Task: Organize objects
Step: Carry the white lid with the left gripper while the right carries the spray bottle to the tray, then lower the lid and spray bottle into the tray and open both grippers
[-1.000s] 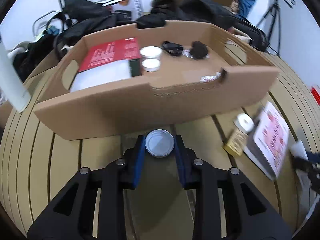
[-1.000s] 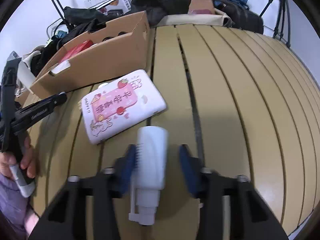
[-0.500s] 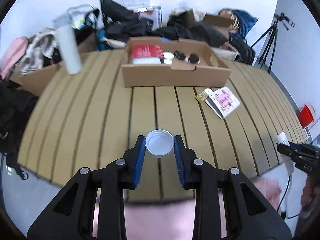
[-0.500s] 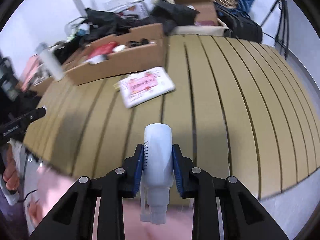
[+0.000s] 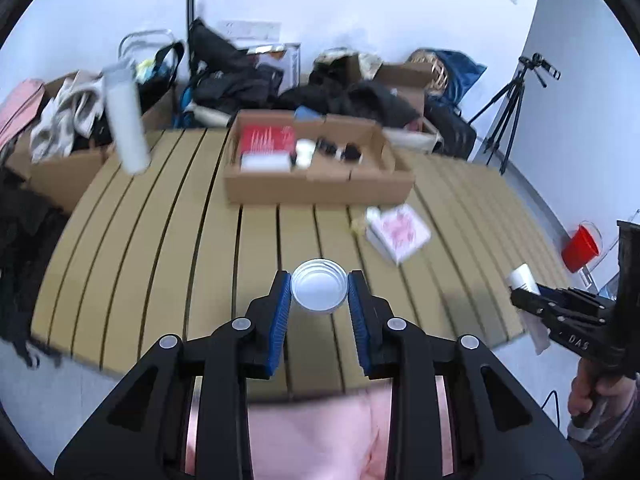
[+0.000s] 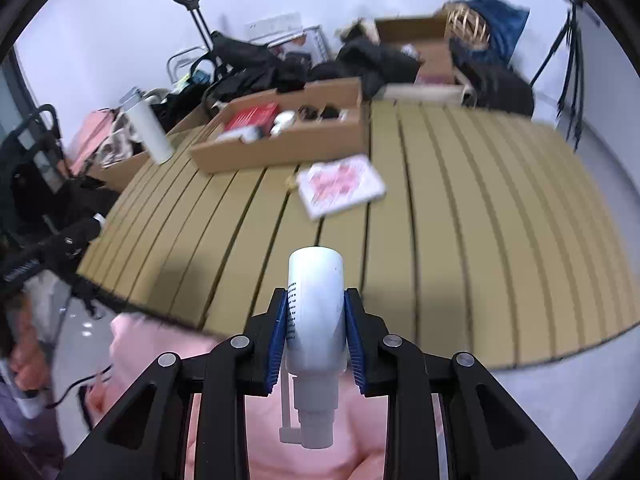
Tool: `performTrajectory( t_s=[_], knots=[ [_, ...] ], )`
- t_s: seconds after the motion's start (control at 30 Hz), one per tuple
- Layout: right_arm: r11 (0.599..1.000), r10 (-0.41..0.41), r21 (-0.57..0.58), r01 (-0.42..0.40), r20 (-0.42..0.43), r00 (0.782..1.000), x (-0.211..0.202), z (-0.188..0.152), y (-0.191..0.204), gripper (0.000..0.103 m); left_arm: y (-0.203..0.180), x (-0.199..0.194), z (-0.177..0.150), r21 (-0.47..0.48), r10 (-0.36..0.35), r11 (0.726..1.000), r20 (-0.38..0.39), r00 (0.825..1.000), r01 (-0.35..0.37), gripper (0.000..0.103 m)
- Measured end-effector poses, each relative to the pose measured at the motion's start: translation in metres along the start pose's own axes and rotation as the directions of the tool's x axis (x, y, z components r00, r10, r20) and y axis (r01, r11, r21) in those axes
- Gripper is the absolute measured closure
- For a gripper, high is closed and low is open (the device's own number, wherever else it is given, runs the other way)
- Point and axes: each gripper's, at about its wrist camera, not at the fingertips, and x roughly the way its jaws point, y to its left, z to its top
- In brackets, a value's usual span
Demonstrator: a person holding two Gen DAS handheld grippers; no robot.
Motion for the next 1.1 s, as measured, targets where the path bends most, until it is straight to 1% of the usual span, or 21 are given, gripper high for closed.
performTrajectory(
  t_s=[0.07, 0.1, 0.17, 0.2, 0.27, 0.3, 0.33, 0.4, 0.47, 0.53, 0.6, 0.67, 0.73, 0.77, 0.8, 0.83, 0.87, 0.93, 0.97, 1.07, 1.1],
  knots=[
    [1.000, 0.019, -0.011, -0.019, 0.018, 1.000, 0.007, 0.030, 0.002, 0.073, 0.001, 0.013, 0.032, 0.001, -0.030, 1.000, 0.003, 1.000, 0.030, 0.078],
    [0.999, 0.032, -0.018, -0.031, 0.024, 0.999, 0.012, 0.047, 0.004, 0.073, 0.002, 0.024, 0.053, 0.001, -0.055, 0.998, -0.006, 0.998, 0.055, 0.078],
    [0.997, 0.070, -0.032, -0.069, 0.042, 0.997, 0.026, 0.091, 0.008, 0.073, 0.004, 0.052, 0.084, -0.002, -0.121, 0.993, -0.053, 0.991, 0.121, 0.078],
    [0.996, 0.084, -0.035, -0.082, 0.045, 0.995, 0.034, 0.109, 0.011, 0.073, 0.005, 0.074, 0.101, -0.019, -0.133, 0.991, -0.084, 0.988, 0.132, 0.078],
    [0.992, 0.126, -0.022, -0.126, 0.040, 0.991, 0.063, 0.155, 0.015, 0.073, 0.009, 0.115, 0.122, -0.050, -0.124, 0.992, -0.150, 0.981, 0.118, 0.078],
    [0.991, 0.137, -0.007, -0.137, 0.024, 0.990, 0.079, 0.171, 0.017, 0.073, 0.012, 0.138, 0.131, -0.073, -0.128, 0.991, -0.185, 0.974, 0.116, 0.078],
    [0.987, 0.157, 0.021, -0.157, -0.002, 0.988, 0.102, 0.190, 0.019, 0.073, 0.014, 0.159, 0.139, -0.080, -0.131, 0.990, -0.211, 0.969, 0.116, 0.078],
    [0.980, 0.197, 0.047, -0.195, -0.036, 0.980, 0.141, 0.214, 0.026, 0.073, 0.021, 0.205, 0.151, -0.099, -0.105, 0.992, -0.255, 0.961, 0.083, 0.078],
    [0.983, 0.179, 0.064, -0.174, -0.089, 0.980, 0.187, 0.230, 0.033, 0.073, 0.028, 0.234, 0.151, -0.112, -0.085, 0.992, -0.283, 0.956, 0.055, 0.078],
    [0.985, 0.160, 0.079, -0.151, -0.133, 0.978, 0.234, 0.239, 0.035, 0.073, 0.034, 0.260, 0.151, -0.110, -0.083, 0.993, -0.309, 0.947, 0.051, 0.078],
    [0.985, 0.155, 0.104, -0.139, -0.168, 0.973, 0.266, 0.241, 0.032, 0.073, 0.039, 0.283, 0.147, -0.100, -0.087, 0.993, -0.342, 0.936, 0.055, 0.078],
    [0.981, 0.170, 0.131, -0.145, -0.207, 0.964, 0.298, 0.243, 0.029, 0.073, 0.041, 0.291, 0.145, -0.087, -0.080, 0.995, -0.351, 0.933, 0.052, 0.076],
    [0.970, 0.219, 0.159, -0.186, -0.229, 0.949, 0.317, 0.242, 0.026, 0.070, 0.045, 0.293, 0.144, -0.091, -0.078, 0.995, -0.329, 0.941, 0.051, 0.061],
    [0.959, 0.256, 0.183, -0.216, -0.236, 0.937, 0.324, 0.242, 0.026, 0.064, 0.047, 0.291, 0.144, -0.096, -0.087, 0.994, -0.317, 0.944, 0.060, 0.059],
    [0.949, 0.284, 0.208, -0.238, -0.229, 0.931, 0.326, 0.243, 0.024, 0.053, 0.048, 0.288, 0.144, -0.097, -0.096, 0.993, -0.306, 0.947, 0.070, 0.056],
    [0.942, 0.299, 0.224, -0.251, -0.215, 0.930, 0.326, 0.243, 0.024, 0.044, 0.049, 0.285, 0.145, -0.095, -0.097, 0.993, -0.299, 0.949, 0.072, 0.053],
    [0.943, 0.293, 0.223, -0.248, -0.199, 0.935, 0.322, 0.244, 0.024, 0.031, 0.050, 0.280, 0.146, -0.092, -0.092, 0.993, -0.292, 0.952, 0.068, 0.053],
    [0.955, 0.255, 0.198, -0.220, -0.173, 0.951, 0.309, 0.248, 0.026, 0.030, 0.055, 0.269, 0.147, -0.092, -0.075, 0.994, -0.282, 0.957, 0.050, 0.049],
    [0.962, 0.235, 0.183, -0.205, -0.167, 0.957, 0.301, 0.250, 0.027, 0.030, 0.057, 0.266, 0.148, -0.094, -0.071, 0.994, -0.280, 0.957, 0.046, 0.048],
    [0.969, 0.211, 0.161, -0.187, -0.150, 0.966, 0.271, 0.253, 0.024, 0.029, 0.063, 0.243, 0.152, -0.097, -0.046, 0.995, -0.273, 0.961, 0.020, 0.045],
    [0.972, 0.202, 0.154, -0.179, -0.150, 0.968, 0.263, 0.253, 0.023, 0.029, 0.063, 0.227, 0.152, -0.090, -0.035, 0.996, -0.260, 0.965, 0.012, 0.041]
  ],
)
